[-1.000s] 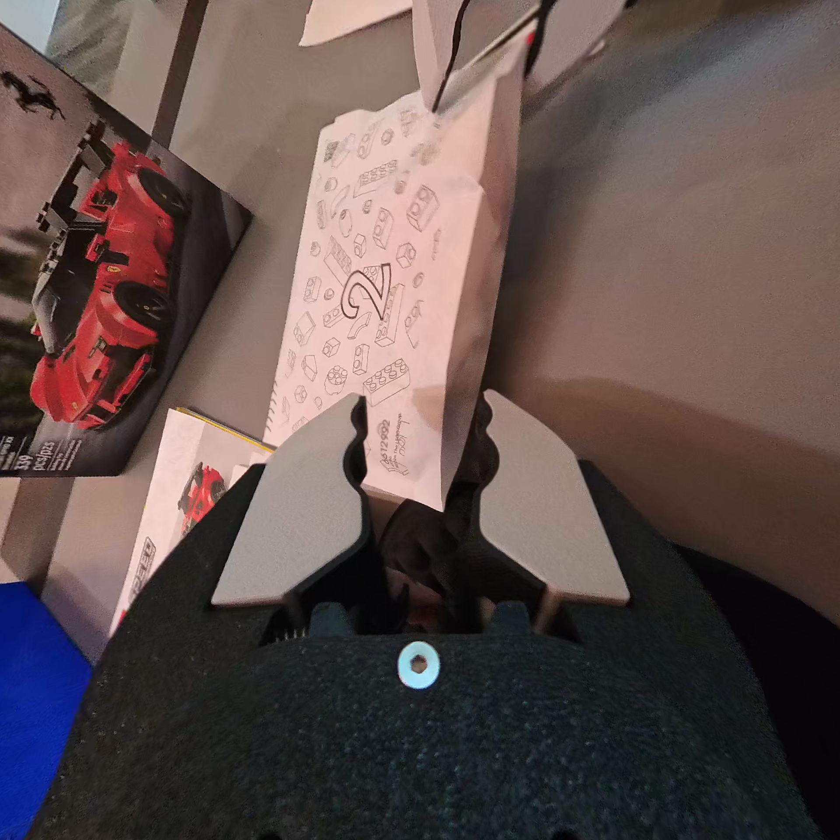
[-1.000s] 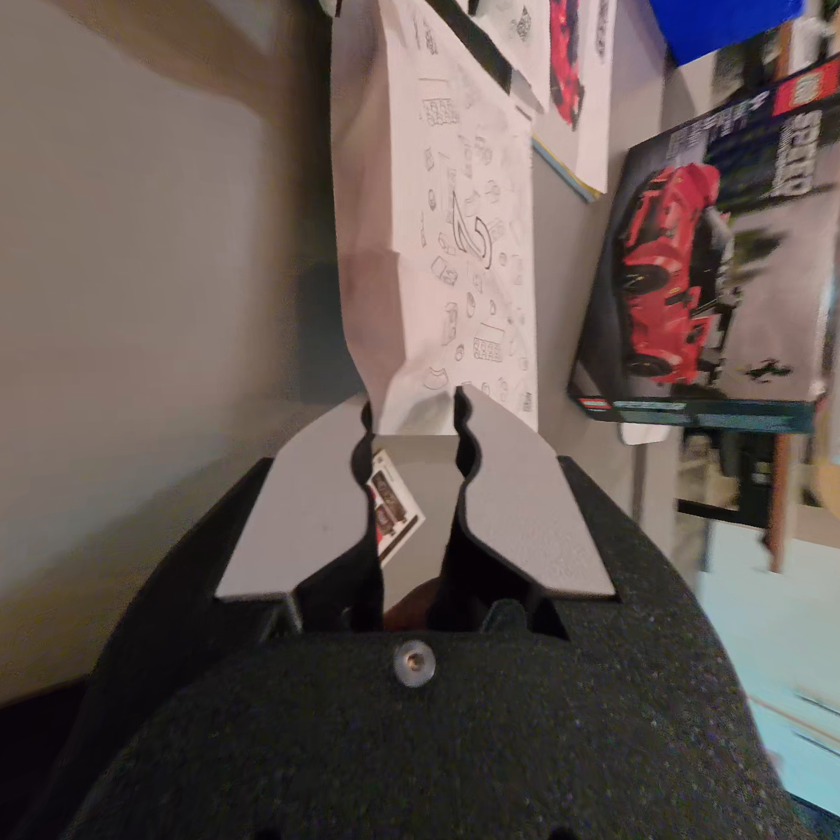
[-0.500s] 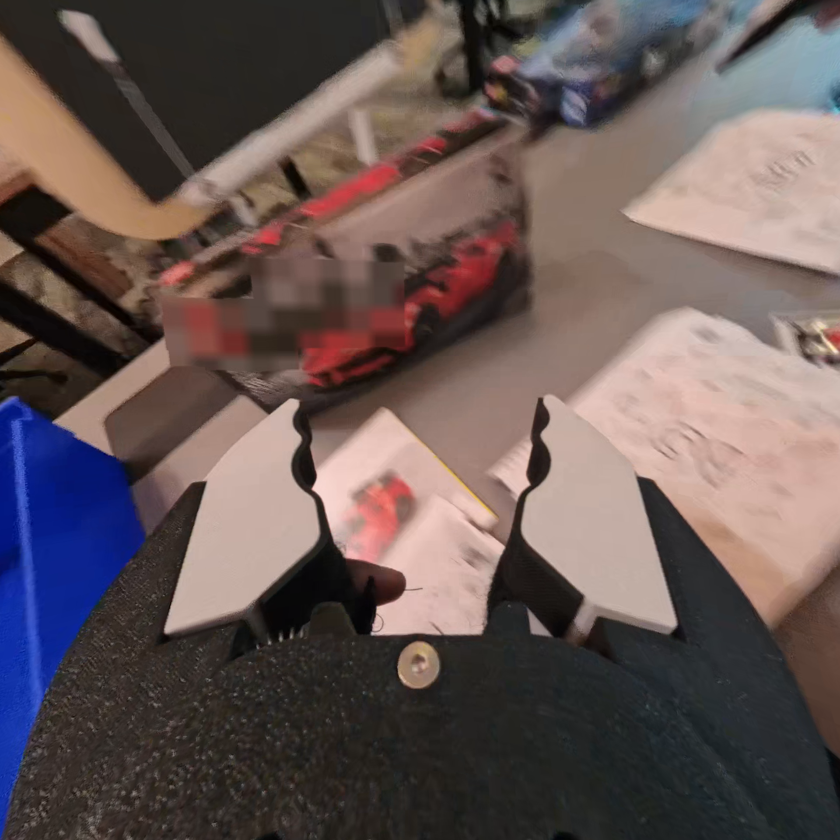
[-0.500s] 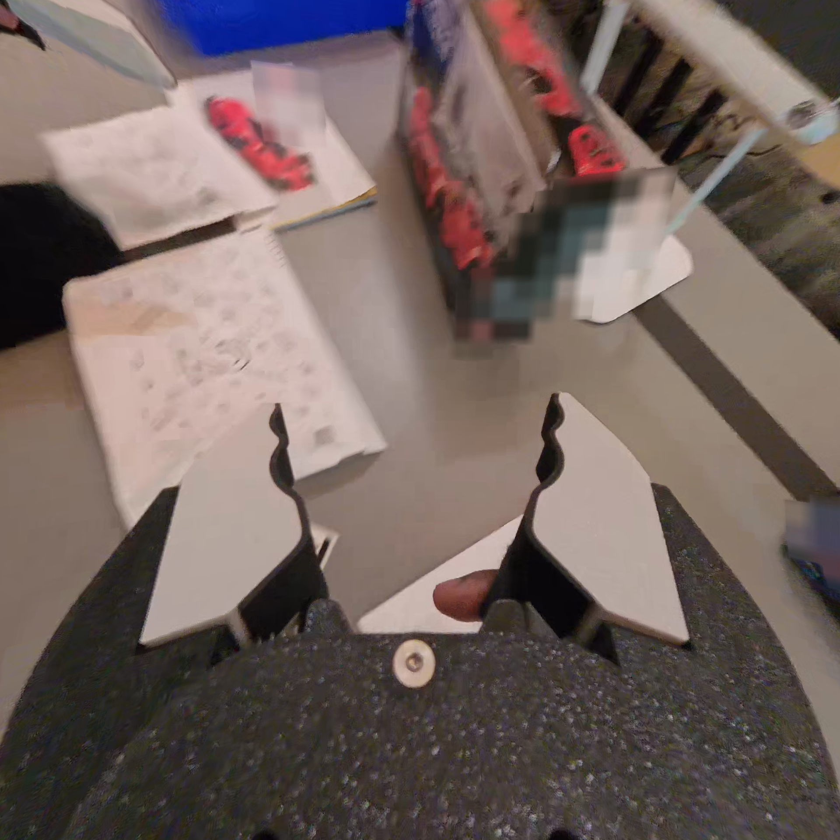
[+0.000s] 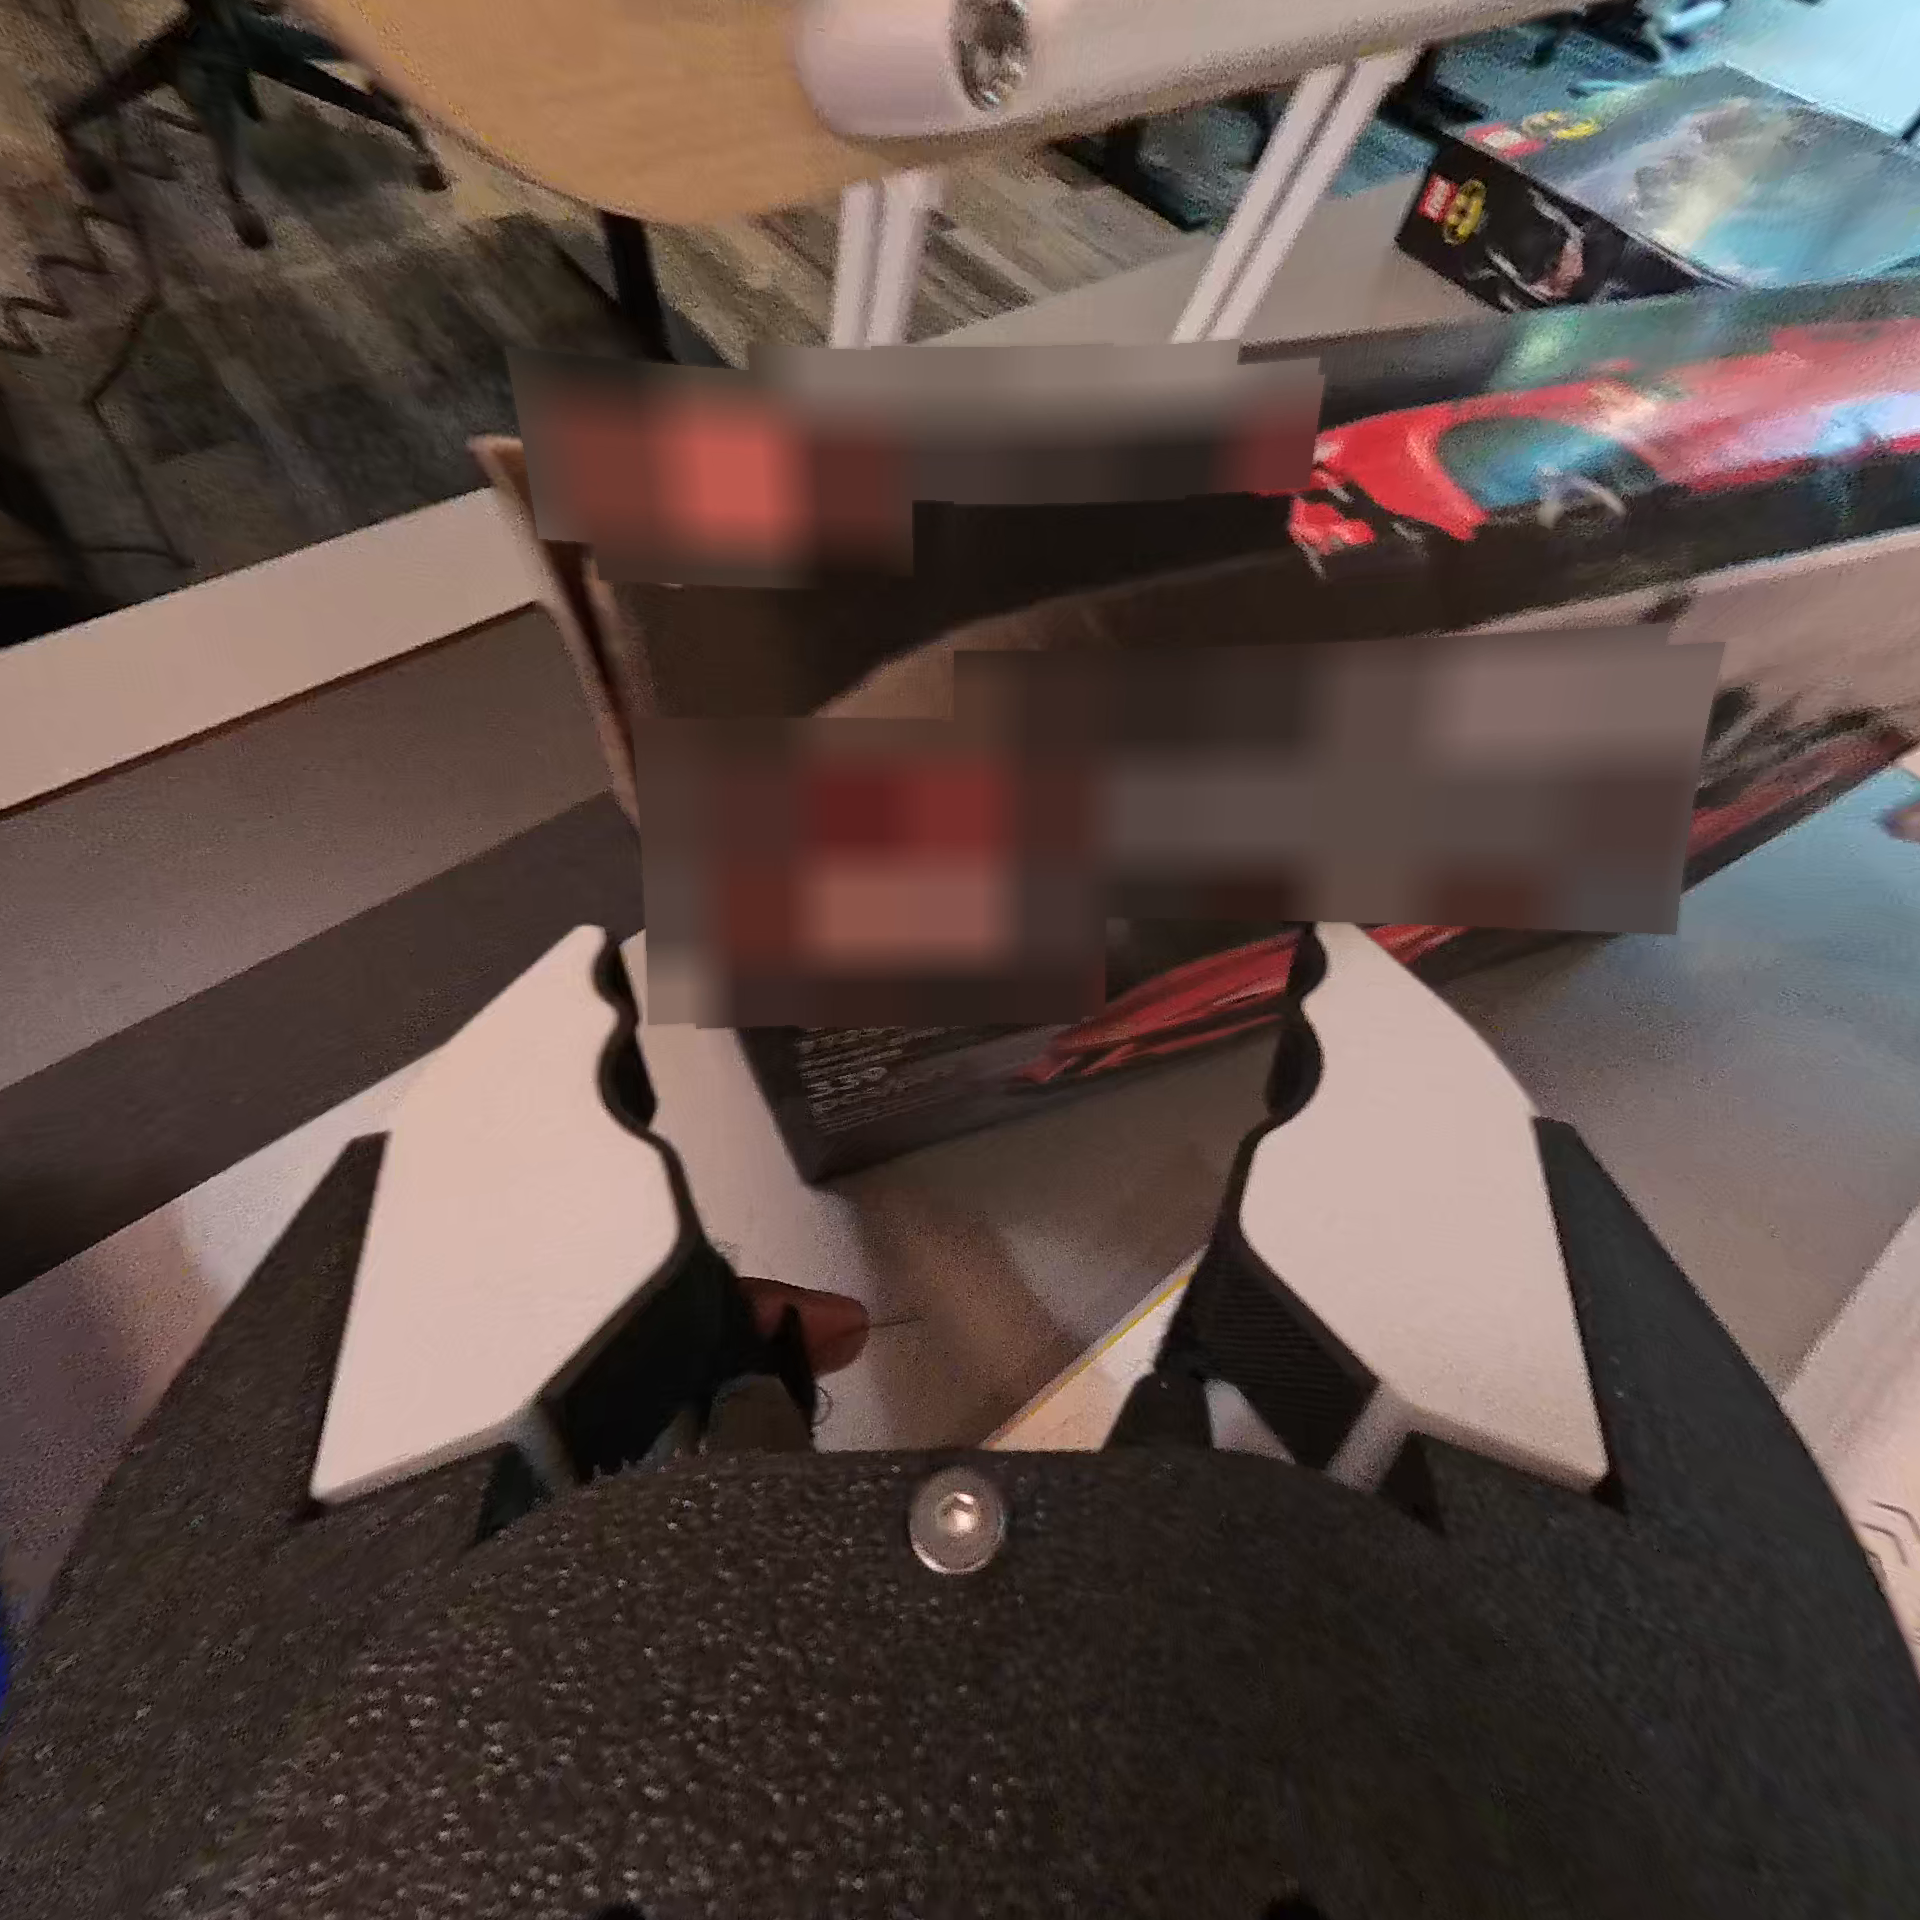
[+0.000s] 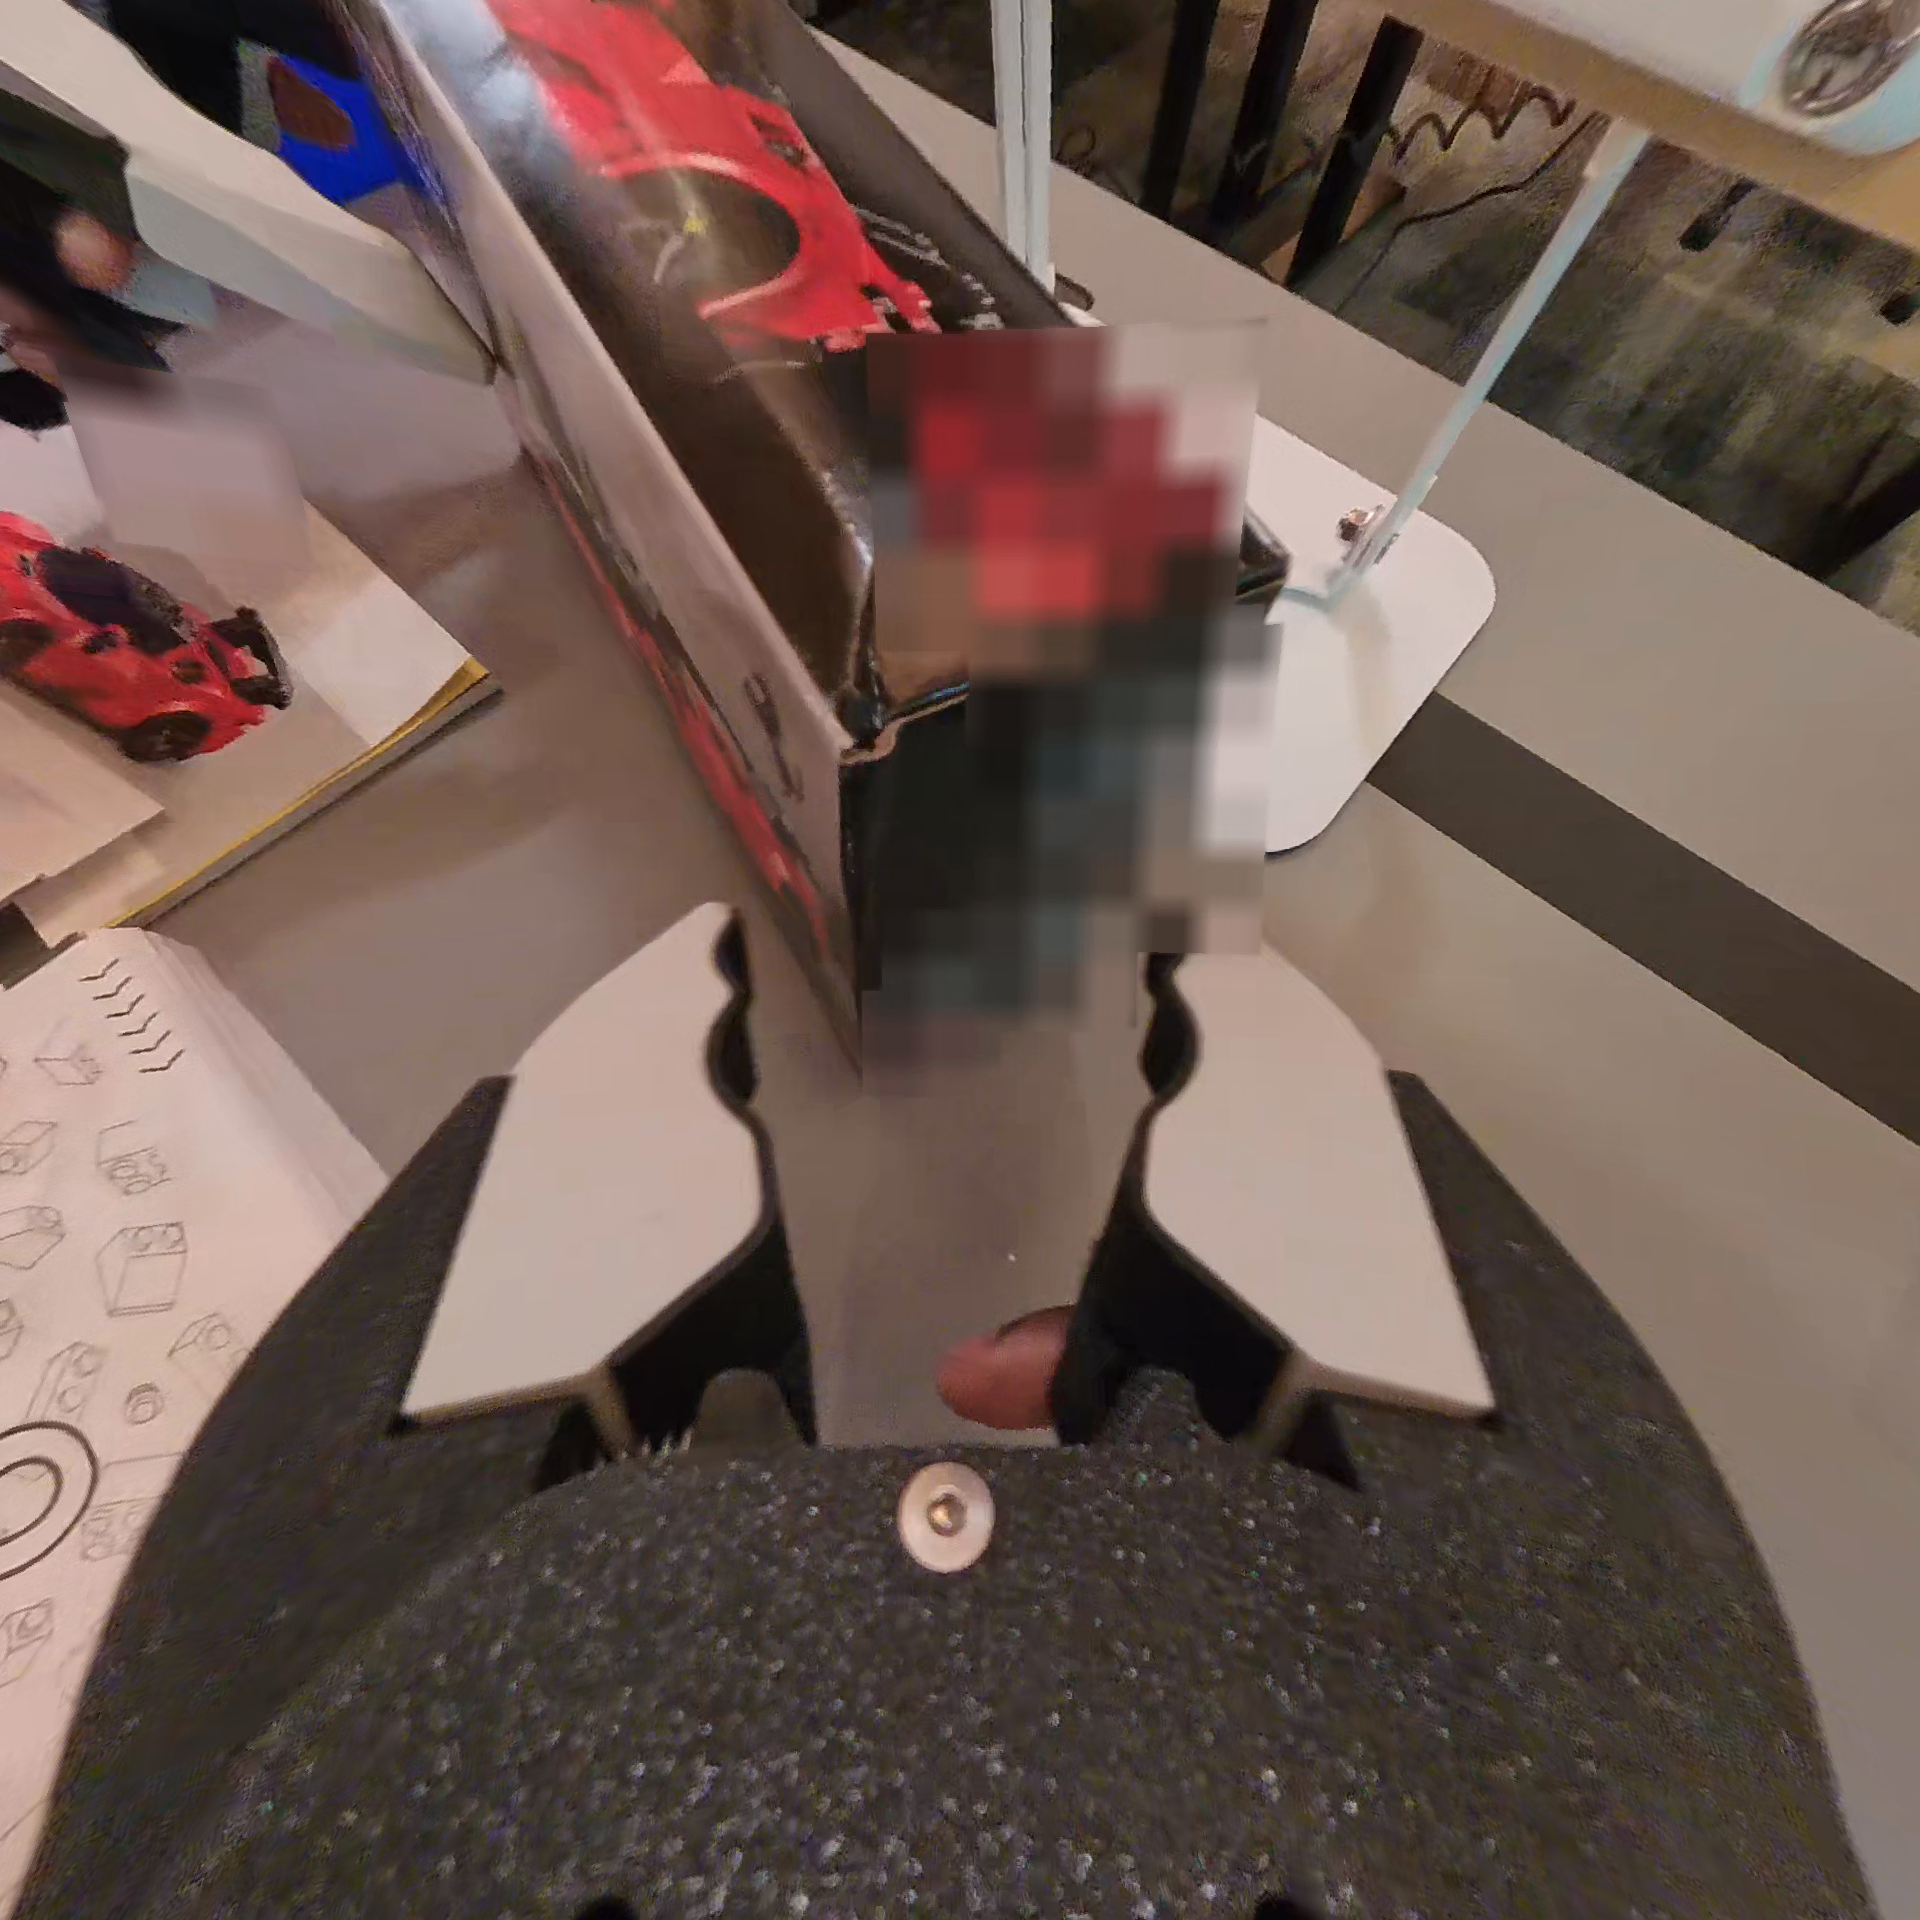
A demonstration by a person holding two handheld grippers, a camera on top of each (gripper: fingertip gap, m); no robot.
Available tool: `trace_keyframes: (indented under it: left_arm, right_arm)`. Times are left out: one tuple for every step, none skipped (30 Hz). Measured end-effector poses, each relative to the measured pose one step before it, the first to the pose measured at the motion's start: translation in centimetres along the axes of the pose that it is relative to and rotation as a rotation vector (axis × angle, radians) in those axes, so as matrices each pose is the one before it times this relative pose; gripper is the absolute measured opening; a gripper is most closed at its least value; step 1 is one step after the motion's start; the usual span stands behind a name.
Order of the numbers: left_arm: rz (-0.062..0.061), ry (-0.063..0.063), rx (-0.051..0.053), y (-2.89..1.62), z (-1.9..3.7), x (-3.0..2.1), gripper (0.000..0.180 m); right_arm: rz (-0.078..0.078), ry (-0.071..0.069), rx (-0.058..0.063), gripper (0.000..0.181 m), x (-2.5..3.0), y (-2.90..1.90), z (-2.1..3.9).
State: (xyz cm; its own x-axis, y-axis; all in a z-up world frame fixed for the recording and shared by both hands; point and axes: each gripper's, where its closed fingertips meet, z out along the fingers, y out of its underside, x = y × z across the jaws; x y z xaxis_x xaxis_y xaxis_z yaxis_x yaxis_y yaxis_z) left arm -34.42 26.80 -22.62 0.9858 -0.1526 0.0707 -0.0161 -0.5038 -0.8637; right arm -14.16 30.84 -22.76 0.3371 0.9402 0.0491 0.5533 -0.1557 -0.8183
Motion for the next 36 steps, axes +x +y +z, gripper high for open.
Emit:
trace_keyframes:
  left_arm:
    - [-0.0005,0.0201,0.0089,-0.073,0.188,0.569,0.109]
    - [0.0075,-0.0028,0.0087,-0.051,0.041,0.333,0.102]
    - [0.0226,-0.0094,-0.0079,0.194,0.002,0.155,0.093]
    - [0.0269,-0.012,0.0017,0.122,-0.043,0.126,0.087]
    - [0.0213,-0.0137,0.001,0.172,0.084,0.331,0.083]
    - [0.0272,-0.0082,-0.0024,0.073,0.055,0.332,0.081]
    - [0.0337,-0.0026,-0.0061,0.056,0.114,0.574,0.081]
    - [0.031,-0.0151,-0.0129,0.059,0.258,0.568,0.085]
    - [0.0265,-0.0315,-0.0201,0.062,0.26,0.246,0.09]
    - [0.0255,-0.0246,-0.0159,-0.02,0.235,0.158,0.092]
    - [0.0101,-0.0085,-0.0045,-0.177,0.184,0.232,0.092]
    - [-0.0107,-0.0102,0.0016,-0.192,0.174,0.026,0.092]
    - [-0.0148,-0.0029,0.0046,-0.177,0.135,-0.027,0.093]
    - [-0.0048,0.0041,0.0016,-0.122,0.074,-0.02,0.091]
    - [-0.0033,-0.0024,0.0001,-0.092,0.097,-0.155,0.09]
    - [-0.0008,-0.0038,0.0018,-0.038,0.083,-0.132,0.088]
    - [0.0024,-0.0021,0.0025,0.021,0.02,-0.085,0.087]
    - [0.0067,-0.0004,0.0014,0.081,-0.06,0.023,0.086]
    - [0.0082,0.0002,0.0014,0.095,-0.101,0.076,0.085]
    - [0.0067,-0.0004,0.0002,0.066,-0.167,0.164,0.084]
    - [0.0047,-0.003,-0.0026,0.088,-0.146,0.09,0.083]
    - [0.0034,0.0027,-0.0055,0.075,-0.115,0.097,0.083]
    - [-0.0012,0.007,-0.0056,0.067,-0.09,0.1,0.084]
    - [-0.0062,0.005,-0.0055,0.057,-0.078,0.014,0.084]
    - [-0.0082,0.0061,-0.006,0.026,-0.103,0.046,0.085]
    - [-0.0065,0.0058,-0.0076,0.051,-0.131,0.063,0.086]
    - [0.0008,0.0027,-0.0079,0.089,-0.184,0.033,0.088]
    - [0.0084,-0.0176,-0.0008,0.034,-0.244,-0.229,0.092]
    - [0.012,-0.0171,0.0129,-0.083,-0.313,-0.251,0.094]
    - [0.0055,-0.0062,0.0194,-0.208,-0.412,-0.085,0.096]
    - [0.0015,0.0006,0.0105,-0.174,-0.491,-0.031,0.096]
    - [0.0049,-0.0036,0.0008,-0.153,-0.57,-0.115,0.097]
    - [0.0099,-0.0126,-0.0017,-0.14,-0.552,-0.194,0.099]
    - [0.0136,-0.0112,0.0,-0.155,-0.817,-0.008,0.099]
    - [0.018,-0.0093,-0.0016,-0.212,-0.711,-0.111,0.1]
    - [0.022,-0.0124,-0.0026,-0.247,-0.763,-0.078,0.099]
  right_arm:
    - [-0.0089,-0.0019,-0.0017,0.057,0.064,-0.027,0.147]
    - [-0.0115,0.0455,-0.007,0.056,0.926,0.074,-0.004]
    - [-0.0285,0.0183,-0.0073,0.055,0.769,0.111,-0.002]
    - [-0.0149,-0.008,-0.0085,0.055,0.575,0.167,0.016]
    - [-0.0058,-0.0136,-0.0064,0.054,0.622,0.121,0.037]
    - [-0.0069,0.0006,-0.0109,0.051,0.871,0.068,0.076]
    - [-0.006,0.0121,-0.0163,0.048,0.936,-0.037,0.167]
    - [-0.0124,0.002,-0.0201,0.048,0.665,-0.097,0.205]
    - [-0.0185,-0.0014,-0.0211,0.049,0.456,-0.148,0.263]
    - [-0.0241,0.0183,-0.0232,0.052,0.65,-0.029,0.355]
    - [-0.0282,0.02,-0.0164,0.055,0.657,-0.064,0.353]
    - [-0.007,-0.0026,0.0001,0.056,0.415,-0.158,0.247]
    - [0.0154,-0.017,0.0052,0.056,0.238,-0.15,0.141]
    - [0.0057,-0.0128,0.0078,0.055,0.138,-0.094,0.08]
    - [0.0027,-0.0069,0.0093,0.055,0.06,-0.061,0.051]
    - [0.0001,-0.0025,0.0091,0.055,-0.002,-0.008,-0.003]
    - [-0.0008,-0.002,0.0063,0.055,-0.014,0.016,-0.017]
    - [-0.0038,-0.0022,0.0041,0.055,-0.038,0.081,-0.057]
    - [-0.0052,0.0012,0.0029,0.055,-0.046,0.072,-0.072]
    - [-0.0062,0.0034,0.0019,0.055,-0.092,0.087,-0.124]
    - [-0.0029,0.0024,0.0013,0.054,-0.1,0.08,-0.088]
    - [-0.0005,0.0007,0.0006,0.054,-0.084,0.072,-0.073]
    - [0.0014,-0.002,0.0007,0.053,-0.091,0.054,-0.101]
    - [0.0054,-0.0053,0.001,0.053,-0.093,0.018,-0.088]
    - [0.0115,-0.0104,0.0005,0.052,-0.083,0.062,-0.037]
    - [0.0135,-0.0164,-0.0009,0.053,-0.159,0.044,-0.162]
    - [0.0158,-0.0165,0.0011,0.057,-0.2,0.005,-0.313]
    - [0.0079,-0.012,0.0024,0.061,-0.177,-0.041,-0.507]
    - [-0.0034,-0.0027,0.0013,0.064,-0.062,-0.002,-0.73]
    - [-0.0083,0.0001,-0.0018,0.068,-0.028,0.049,-0.881]
    - [-0.0057,-0.0102,-0.0094,0.073,-0.162,0.177,-1.058]
    - [-0.0032,-0.0155,-0.0186,0.08,-0.22,0.382,-1.281]
    - [-0.0054,-0.0096,-0.0206,0.086,-0.144,0.453,-1.094]
    - [-0.0077,-0.0059,-0.0192,0.089,-0.063,0.673,-1.49]
    - [-0.0066,-0.0112,-0.0169,0.093,-0.168,0.8,-1.571]
    - [-0.0046,-0.0131,-0.0151,0.094,-0.259,0.872,-1.524]
